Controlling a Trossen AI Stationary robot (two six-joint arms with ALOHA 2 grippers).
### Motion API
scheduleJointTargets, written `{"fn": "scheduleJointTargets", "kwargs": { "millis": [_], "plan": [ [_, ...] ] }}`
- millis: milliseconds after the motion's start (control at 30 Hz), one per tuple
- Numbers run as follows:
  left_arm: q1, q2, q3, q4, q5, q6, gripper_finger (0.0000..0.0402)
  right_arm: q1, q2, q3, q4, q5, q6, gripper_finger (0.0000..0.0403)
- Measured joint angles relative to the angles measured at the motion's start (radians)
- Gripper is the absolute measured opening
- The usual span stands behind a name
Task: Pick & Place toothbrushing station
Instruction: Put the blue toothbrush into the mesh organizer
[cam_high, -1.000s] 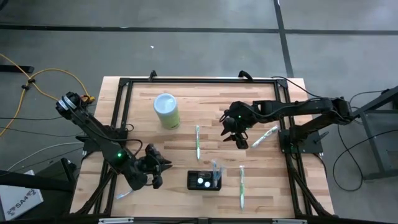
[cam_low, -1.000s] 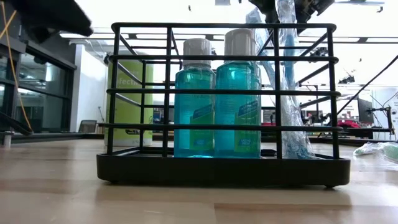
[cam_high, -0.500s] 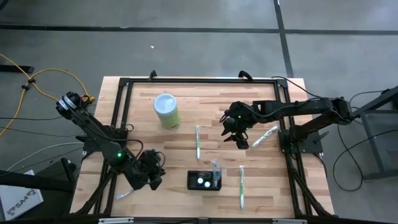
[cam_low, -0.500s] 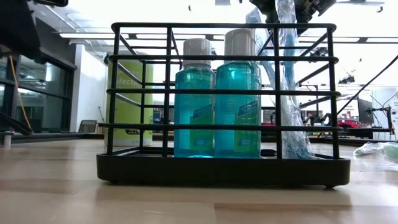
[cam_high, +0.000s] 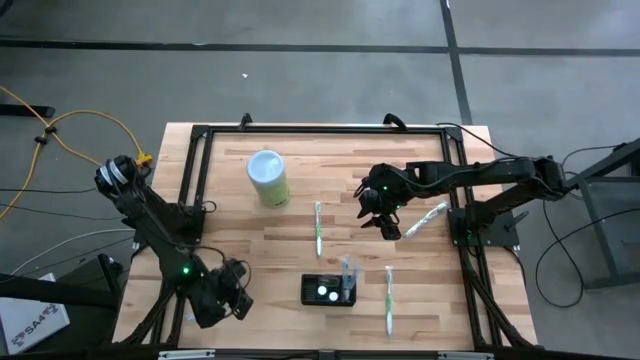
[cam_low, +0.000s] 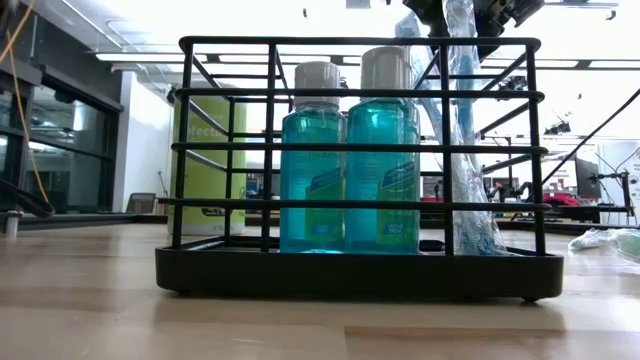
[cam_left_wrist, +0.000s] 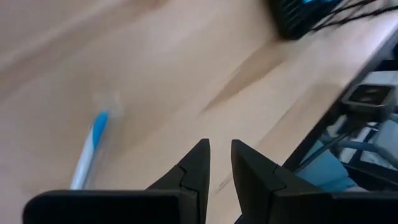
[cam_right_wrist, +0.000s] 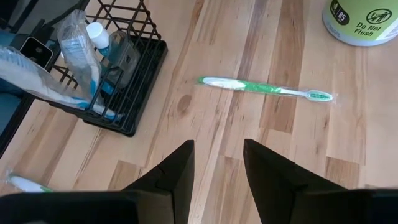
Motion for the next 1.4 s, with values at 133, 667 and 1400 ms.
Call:
{"fn": "scheduleJointTargets", "kwargs": {
  "millis": [133,667,1400],
  "plan": [
    [-0.019,0.048,0.000,-0.001,0.076,-0.103,0.0061,0.000,0.000,0.000,0.000,0.000,0.000,0.0130],
    [0.009,0.074,0.016,-0.114,0.162,-0.019,0.0061,0.000,0.000,0.000,0.005,-0.026,0.005,0.0130],
    [0.115,0.073,0.048,-0.229,0.295,0.154,0.0061,0.000,0.001,0.000,0.004,-0.026,0.022,0.0130]
  ]
}}
